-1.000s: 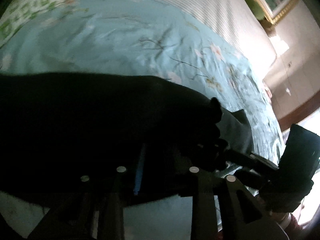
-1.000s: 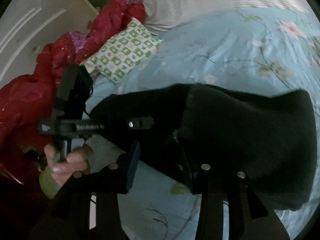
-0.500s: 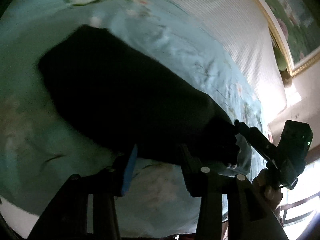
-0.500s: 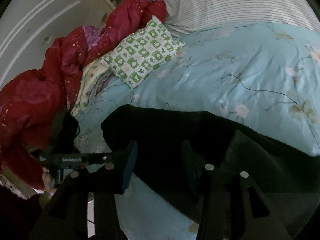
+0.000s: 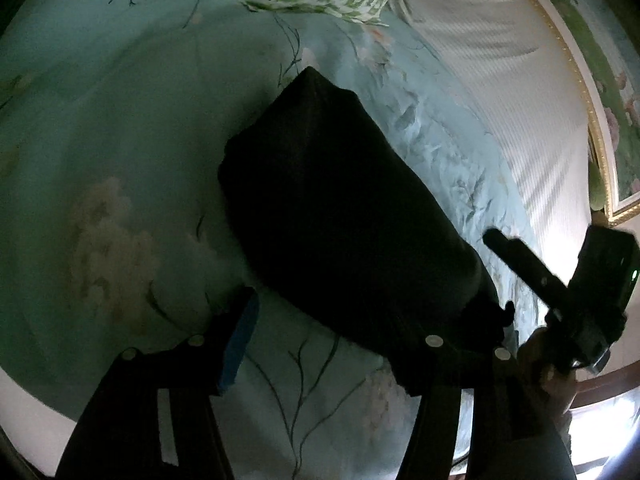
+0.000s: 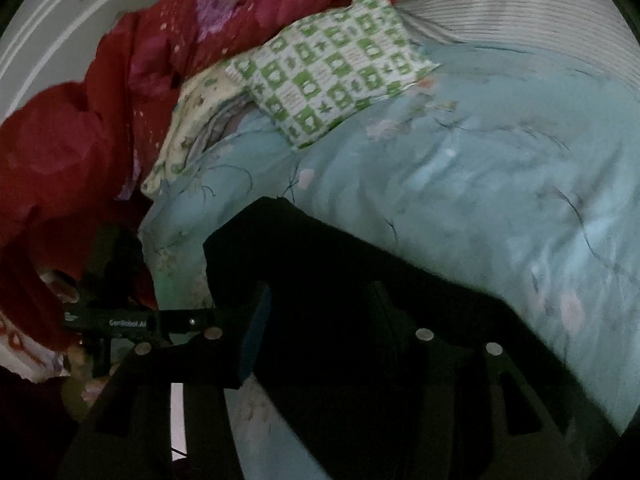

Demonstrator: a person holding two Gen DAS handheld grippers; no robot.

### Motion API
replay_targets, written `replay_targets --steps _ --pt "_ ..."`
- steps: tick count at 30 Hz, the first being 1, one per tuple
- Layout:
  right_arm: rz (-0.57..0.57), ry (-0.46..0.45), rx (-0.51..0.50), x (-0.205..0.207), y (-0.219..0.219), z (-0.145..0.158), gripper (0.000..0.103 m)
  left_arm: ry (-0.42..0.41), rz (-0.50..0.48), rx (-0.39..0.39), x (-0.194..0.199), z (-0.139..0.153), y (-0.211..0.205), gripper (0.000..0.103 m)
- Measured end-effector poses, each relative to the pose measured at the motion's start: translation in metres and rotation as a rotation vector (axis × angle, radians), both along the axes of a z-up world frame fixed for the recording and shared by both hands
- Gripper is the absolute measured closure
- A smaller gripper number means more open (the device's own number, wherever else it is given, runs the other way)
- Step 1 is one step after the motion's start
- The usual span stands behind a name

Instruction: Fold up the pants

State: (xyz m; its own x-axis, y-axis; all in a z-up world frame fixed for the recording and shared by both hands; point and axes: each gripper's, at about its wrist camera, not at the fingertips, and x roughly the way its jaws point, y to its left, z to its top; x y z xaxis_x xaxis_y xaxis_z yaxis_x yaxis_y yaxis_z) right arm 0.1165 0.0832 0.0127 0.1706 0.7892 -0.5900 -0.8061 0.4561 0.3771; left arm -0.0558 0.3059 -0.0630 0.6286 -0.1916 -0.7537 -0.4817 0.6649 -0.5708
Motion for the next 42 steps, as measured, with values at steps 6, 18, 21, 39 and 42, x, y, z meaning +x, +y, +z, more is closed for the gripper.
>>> replay_targets --steps 6,18,21,39,42 --pt "0.094 0.004 -0.069 0.024 0.049 -0.005 0.049 0.002 0.008 0.010 0.013 -0.004 0.007 0.042" --pt "0.225 0.085 -0.156 0.057 0.127 -0.039 0.046 -0.033 0.051 -0.014 0.016 -0.012 0.016 0.048" --pt "0.252 0.114 -0.154 0.061 0.135 -0.042 0.046 -0.030 0.058 0.003 0.019 -0.012 0.016 0.052" --pt "0.212 0.059 0.086 0.031 0.054 0.030 0.085 -0.173 -0.046 0.218 0.000 0.070 -0.040 0.087" --pt "0.184 0.048 0.140 0.026 0.022 0.046 0.085 -0.219 -0.083 0.236 0.005 0.091 -0.060 0.087"
